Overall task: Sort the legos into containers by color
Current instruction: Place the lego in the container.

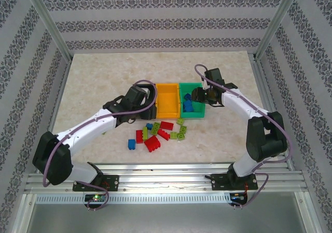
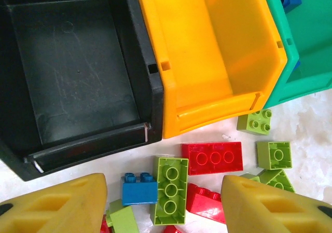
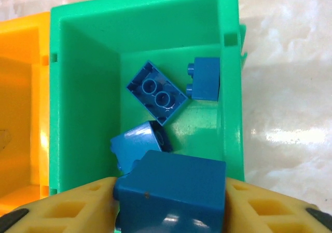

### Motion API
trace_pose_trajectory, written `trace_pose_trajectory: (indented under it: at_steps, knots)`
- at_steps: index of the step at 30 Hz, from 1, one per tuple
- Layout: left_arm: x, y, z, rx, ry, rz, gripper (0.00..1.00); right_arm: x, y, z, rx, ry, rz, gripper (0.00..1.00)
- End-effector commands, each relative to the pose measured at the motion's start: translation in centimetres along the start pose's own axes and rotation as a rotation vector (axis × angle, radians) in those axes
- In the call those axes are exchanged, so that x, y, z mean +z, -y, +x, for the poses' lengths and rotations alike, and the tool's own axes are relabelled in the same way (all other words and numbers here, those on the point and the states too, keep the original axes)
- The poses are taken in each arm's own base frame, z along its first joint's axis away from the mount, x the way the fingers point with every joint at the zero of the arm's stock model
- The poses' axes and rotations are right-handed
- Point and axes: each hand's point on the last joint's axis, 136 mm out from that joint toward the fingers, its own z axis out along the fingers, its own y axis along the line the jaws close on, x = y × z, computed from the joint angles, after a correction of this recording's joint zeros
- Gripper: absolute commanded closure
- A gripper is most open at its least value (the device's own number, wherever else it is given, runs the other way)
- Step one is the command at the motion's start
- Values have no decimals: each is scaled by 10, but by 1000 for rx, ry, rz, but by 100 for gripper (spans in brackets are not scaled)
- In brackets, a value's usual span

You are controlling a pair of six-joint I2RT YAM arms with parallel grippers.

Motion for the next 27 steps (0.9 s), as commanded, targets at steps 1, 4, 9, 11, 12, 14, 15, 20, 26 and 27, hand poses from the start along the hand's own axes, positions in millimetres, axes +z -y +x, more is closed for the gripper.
trace_pose_trajectory:
  at_steps: [1,4,9,11,12,14,15,20,26,27]
  knots:
    - [-5,-14,-3,-33,26,-41,40,-5,-5,-4,-27,-5,-16,44]
    - [-4,-14,-2,-35,23,-38,40,-8,-7,-1,-27,-4,-25,44]
    - [-3,-15,-3,-32,18,-36,40,-16,-15,10,-38,-12,-51,45]
    - [-3,-16,-3,-30,18,-40,40,-22,-29,19,-67,-18,-89,45]
    - [-3,-18,-2,-32,15,-45,40,-24,-35,25,-83,-24,-101,45]
    - [-2,-22,0,-40,12,-56,40,-26,-55,41,-128,-46,-140,46]
    - [-1,-25,2,-48,6,-64,40,-27,-65,50,-152,-61,-163,46]
    - [0,-44,13,-137,4,-96,40,-22,-119,99,-301,-133,-245,46]
    - [-2,-69,25,-317,25,-43,41,6,-171,133,-396,-208,-300,47]
    - [-3,-73,26,-350,33,-28,41,11,-180,136,-414,-213,-301,47]
